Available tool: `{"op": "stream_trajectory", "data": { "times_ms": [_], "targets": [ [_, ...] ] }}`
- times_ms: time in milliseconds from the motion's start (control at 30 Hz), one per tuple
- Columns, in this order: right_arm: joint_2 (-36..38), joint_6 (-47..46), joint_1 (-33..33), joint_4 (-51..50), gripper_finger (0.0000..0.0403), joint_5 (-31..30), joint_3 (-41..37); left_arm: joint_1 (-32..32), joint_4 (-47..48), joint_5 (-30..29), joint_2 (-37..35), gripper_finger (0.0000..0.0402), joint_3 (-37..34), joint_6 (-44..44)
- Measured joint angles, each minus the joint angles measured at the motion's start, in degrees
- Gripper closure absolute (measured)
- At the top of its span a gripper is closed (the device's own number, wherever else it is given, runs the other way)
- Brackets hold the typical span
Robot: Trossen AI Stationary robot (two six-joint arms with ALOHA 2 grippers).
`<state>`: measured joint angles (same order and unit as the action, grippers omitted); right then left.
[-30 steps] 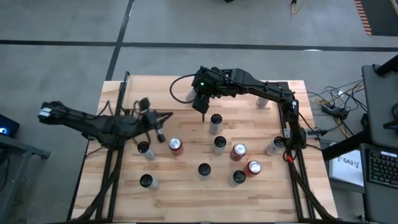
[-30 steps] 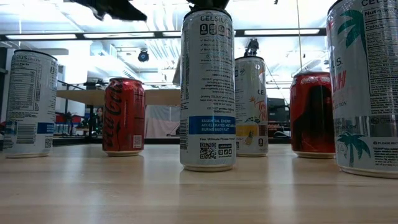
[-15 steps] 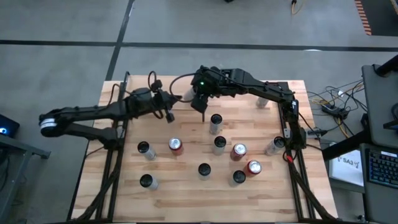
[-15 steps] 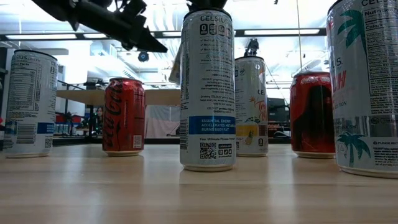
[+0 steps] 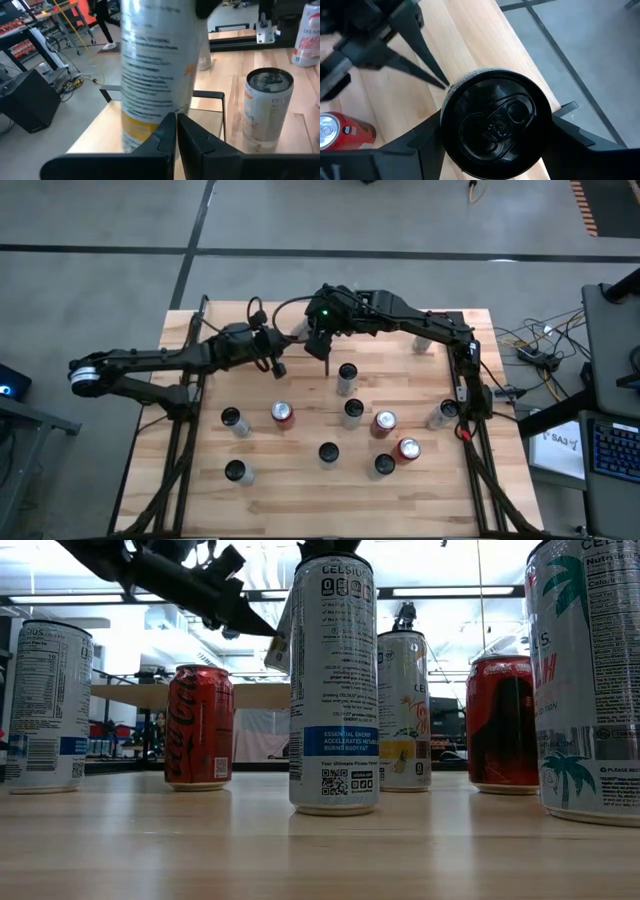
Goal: Place canned beverage on shelf
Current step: Put the top right white yellow soda can on the shelf
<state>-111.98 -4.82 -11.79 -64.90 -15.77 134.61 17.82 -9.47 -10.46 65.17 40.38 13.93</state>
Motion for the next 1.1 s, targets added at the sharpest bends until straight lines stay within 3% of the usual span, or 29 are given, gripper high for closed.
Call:
{"op": "stream_trajectory", "data": {
  "times_ms": [167, 367, 633, 1100],
  "targets": [
    [0.0, 0.0, 0.0, 0.0, 0.0160, 1.8, 0.0, 0.2, 1.5, -6.6, -3.2, 0.0402, 0.0, 0.8],
    [0.0, 0.3, 0.0, 0.4, 0.0160, 2.0, 0.0, 1.5, -1.1, -2.6, -0.6, 0.0401, 0.0, 0.1],
    [0.0, 0.1, -0.1, -0.2, 0.0160, 1.9, 0.0, 1.6, -1.1, -2.8, 2.2, 0.0402, 0.0, -1.1],
    [0.0, 0.1, -2.0, -1.1, 0.0160, 2.7, 0.0, 1.4, 8.1, -3.7, -12.4, 0.0402, -0.1, -5.6]
  ]
}}
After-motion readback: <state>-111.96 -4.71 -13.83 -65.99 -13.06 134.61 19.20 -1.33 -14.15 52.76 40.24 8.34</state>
